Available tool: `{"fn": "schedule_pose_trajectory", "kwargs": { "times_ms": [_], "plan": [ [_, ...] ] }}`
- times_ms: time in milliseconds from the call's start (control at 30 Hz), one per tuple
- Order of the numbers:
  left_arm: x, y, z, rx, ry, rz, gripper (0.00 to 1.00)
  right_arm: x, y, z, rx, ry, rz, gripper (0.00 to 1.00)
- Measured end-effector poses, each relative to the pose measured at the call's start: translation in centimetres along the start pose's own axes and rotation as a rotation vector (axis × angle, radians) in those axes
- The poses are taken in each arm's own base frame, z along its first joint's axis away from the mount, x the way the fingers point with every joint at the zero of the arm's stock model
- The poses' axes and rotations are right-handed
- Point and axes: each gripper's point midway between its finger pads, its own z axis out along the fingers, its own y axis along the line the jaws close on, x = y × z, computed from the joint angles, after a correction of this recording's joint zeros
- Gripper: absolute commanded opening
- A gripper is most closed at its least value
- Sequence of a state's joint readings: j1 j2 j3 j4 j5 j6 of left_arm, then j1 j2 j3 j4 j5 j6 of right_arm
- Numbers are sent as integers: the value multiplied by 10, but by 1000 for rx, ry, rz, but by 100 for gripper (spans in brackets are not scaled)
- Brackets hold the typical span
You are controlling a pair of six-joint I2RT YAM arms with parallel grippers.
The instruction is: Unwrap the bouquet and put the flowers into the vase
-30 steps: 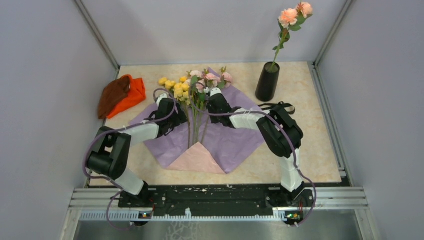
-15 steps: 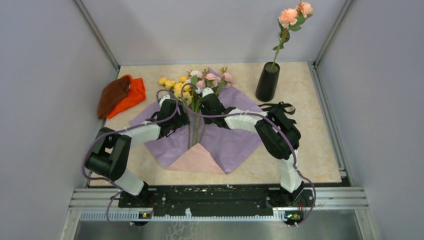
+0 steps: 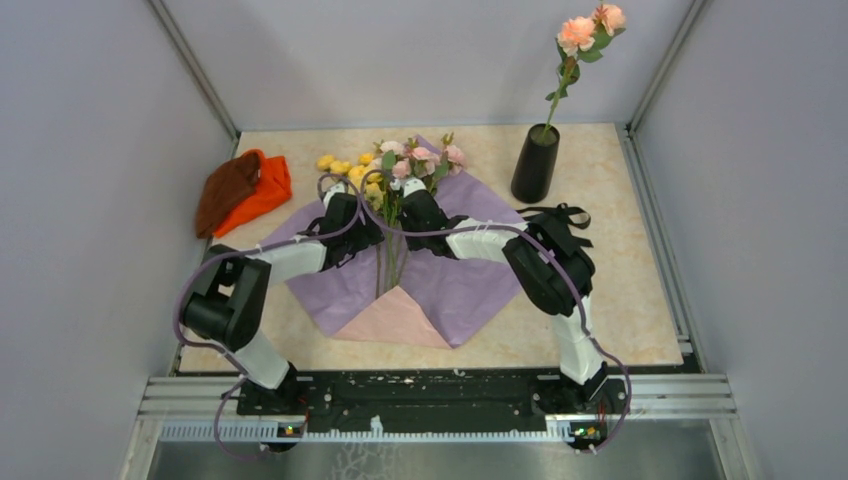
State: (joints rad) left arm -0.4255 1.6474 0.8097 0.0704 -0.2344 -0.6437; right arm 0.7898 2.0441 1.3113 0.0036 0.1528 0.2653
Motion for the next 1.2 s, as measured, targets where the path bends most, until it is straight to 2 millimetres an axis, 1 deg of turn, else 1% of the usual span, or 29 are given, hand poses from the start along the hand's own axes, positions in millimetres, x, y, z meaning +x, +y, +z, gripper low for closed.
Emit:
{"fn": "schedule_pose_trajectory", "kwargs": {
  "times_ms": [67,333,500,700,967,1200],
  "plan": [
    [-1,-2,2,4,-1,-1,86,0,0,1,0,-1,0,0],
    [-7,-13,12,22,5,-12,85,-2,-2,4,-14,-7,32,0],
    [-12,-17,18,44,5,-33,85,-6,-7,7,-32,-13,64,0],
    [-23,-21,27,76,1,-61,85,-9,-12,12,-51,-25,97,0],
    [-42,-21,43,113,-10,-104,84,-20,-16,23,-52,-44,108,0],
    [-44,-21,44,125,-9,-119,84,-23,-19,24,-48,-48,111,0]
  ]
}}
